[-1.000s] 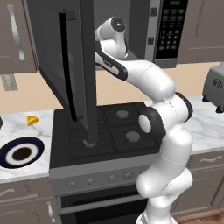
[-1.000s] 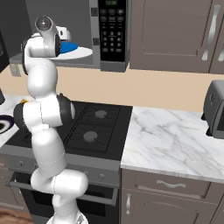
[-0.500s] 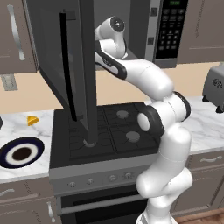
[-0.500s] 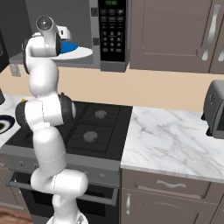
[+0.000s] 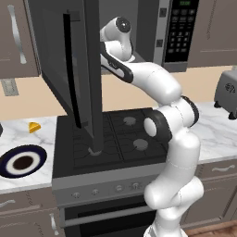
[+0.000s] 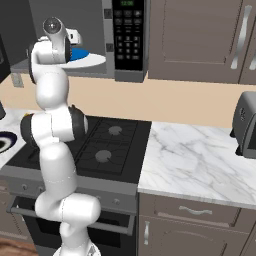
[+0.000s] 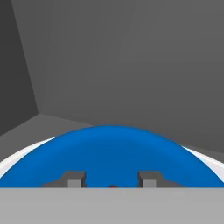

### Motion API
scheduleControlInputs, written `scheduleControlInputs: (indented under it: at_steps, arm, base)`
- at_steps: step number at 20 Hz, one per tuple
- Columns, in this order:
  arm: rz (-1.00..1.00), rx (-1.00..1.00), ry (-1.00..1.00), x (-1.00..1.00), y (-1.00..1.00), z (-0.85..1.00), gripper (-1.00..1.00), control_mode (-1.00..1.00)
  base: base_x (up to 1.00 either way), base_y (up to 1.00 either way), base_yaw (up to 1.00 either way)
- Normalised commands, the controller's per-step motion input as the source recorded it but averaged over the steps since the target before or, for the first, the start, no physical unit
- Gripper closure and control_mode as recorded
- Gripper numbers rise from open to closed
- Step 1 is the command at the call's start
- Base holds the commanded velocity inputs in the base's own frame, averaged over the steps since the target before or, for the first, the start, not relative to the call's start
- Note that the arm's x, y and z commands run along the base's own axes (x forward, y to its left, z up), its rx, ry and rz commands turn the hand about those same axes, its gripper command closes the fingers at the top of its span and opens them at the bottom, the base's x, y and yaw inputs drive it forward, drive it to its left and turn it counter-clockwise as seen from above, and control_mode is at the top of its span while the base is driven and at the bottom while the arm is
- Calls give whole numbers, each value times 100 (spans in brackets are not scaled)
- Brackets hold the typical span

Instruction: Pick the bell pepper from the counter and place it in the microwave. Then turn on the microwave.

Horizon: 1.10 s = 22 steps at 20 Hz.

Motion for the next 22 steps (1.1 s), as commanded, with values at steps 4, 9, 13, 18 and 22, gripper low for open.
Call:
scheduleControlInputs:
  at_steps: [4, 9, 13, 18, 22]
  arm:
    - [0, 0, 0, 5, 0, 0, -100, -100]
    - [0, -2, 2, 6, 0, 0, -100, -100]
    - [0, -1, 0, 0, 0, 3, -100, -100]
    - [0, -1, -5, -10, 0, 14, -100, -100]
    - [0, -1, -9, -24, 0, 11, -100, -100]
  base:
    - [0, 0, 0]
    - [0, 0, 0]
    - [0, 0, 0]
    - [0, 0, 0]
    - [0, 0, 0]
